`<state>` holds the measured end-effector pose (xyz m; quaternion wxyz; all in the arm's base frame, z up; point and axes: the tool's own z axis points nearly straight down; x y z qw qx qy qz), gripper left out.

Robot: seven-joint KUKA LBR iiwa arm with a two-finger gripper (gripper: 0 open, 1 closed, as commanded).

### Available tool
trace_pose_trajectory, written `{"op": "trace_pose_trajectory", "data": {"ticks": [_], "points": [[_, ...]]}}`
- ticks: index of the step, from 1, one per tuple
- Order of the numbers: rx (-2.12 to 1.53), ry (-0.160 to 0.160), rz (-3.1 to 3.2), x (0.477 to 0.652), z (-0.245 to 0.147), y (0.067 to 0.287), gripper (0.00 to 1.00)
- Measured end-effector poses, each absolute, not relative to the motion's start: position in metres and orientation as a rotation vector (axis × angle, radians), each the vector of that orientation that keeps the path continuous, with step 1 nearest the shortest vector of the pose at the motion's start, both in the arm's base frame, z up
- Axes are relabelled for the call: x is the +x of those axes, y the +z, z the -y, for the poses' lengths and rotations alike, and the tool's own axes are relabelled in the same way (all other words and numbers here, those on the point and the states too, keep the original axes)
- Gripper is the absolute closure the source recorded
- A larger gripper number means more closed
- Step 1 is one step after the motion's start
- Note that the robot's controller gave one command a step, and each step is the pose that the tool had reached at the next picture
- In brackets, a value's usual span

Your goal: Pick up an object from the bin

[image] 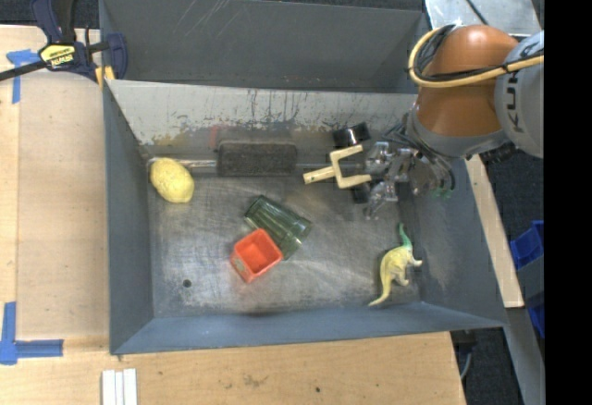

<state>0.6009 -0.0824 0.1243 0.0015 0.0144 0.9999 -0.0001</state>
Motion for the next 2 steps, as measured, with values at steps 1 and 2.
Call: {"op": "trace_pose_trajectory", "data": {"ticks": [1,2], "points": [[0.07,0.0,-3.136,0.604,0.074,0.134,1.0],[0.011,-0.001,-3.141,0.607,0.068,0.219,1.0]]}}
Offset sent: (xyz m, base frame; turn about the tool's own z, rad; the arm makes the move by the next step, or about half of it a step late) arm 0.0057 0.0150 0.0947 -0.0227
